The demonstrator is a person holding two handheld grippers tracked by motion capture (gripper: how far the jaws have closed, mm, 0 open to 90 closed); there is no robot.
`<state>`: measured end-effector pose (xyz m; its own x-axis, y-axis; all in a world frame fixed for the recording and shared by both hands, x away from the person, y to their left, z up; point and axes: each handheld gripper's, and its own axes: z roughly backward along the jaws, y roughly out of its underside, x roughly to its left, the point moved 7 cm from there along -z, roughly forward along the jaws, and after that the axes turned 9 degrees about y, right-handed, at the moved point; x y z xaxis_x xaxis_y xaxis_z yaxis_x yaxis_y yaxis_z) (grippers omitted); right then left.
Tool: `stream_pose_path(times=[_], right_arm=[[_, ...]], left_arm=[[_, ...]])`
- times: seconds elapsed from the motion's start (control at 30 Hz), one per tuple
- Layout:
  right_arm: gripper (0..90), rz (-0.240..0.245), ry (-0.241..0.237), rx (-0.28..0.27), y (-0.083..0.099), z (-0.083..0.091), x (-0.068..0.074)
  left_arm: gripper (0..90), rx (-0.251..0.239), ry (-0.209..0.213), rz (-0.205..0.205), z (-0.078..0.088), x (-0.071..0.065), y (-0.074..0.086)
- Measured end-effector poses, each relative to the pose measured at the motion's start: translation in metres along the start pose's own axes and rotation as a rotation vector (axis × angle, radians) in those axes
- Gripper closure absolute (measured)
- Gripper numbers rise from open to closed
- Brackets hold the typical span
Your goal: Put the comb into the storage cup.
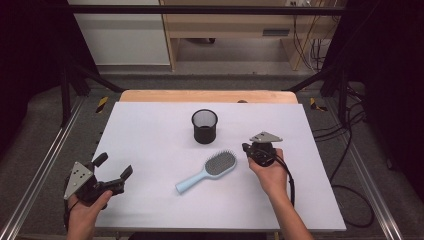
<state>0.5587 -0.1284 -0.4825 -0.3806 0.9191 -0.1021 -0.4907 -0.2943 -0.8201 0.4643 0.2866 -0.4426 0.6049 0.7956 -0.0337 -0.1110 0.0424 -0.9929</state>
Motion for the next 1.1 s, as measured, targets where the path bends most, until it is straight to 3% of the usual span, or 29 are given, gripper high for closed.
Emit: stream_pose_path(times=[0.23,0.43,0.5,0.73,1.03,1.1], right_arm=[[90.0,0.007,-0.014,0.059,0.007,-0.02,0.013],[90.0,0.003,-0.005,0.111,0.015,-0.036,0.013],[90.0,0.002,-0.022,0.123,0.017,-0.039,0.016],[90.0,0.012,-0.054,0.126,0.018,-0.04,0.027],[90.0,0.049,-0.119,0.107,0.021,-0.031,0.064],[90.0,0.036,-0.129,0.107,0.022,-0.029,0.071]], left_arm=[[2.9,0.014,0.012,0.006,-0.002,-0.003,0.002],[2.9,0.03,0.025,0.008,-0.005,-0.005,0.004],[2.9,0.038,0.028,0.005,-0.005,-0.006,0.005],[3.0,0.059,0.033,0.008,-0.008,-0.007,0.008],[3.1,0.081,0.043,0.005,-0.009,-0.009,0.01],[3.1,0.086,0.045,0.005,-0.01,-0.009,0.011]])
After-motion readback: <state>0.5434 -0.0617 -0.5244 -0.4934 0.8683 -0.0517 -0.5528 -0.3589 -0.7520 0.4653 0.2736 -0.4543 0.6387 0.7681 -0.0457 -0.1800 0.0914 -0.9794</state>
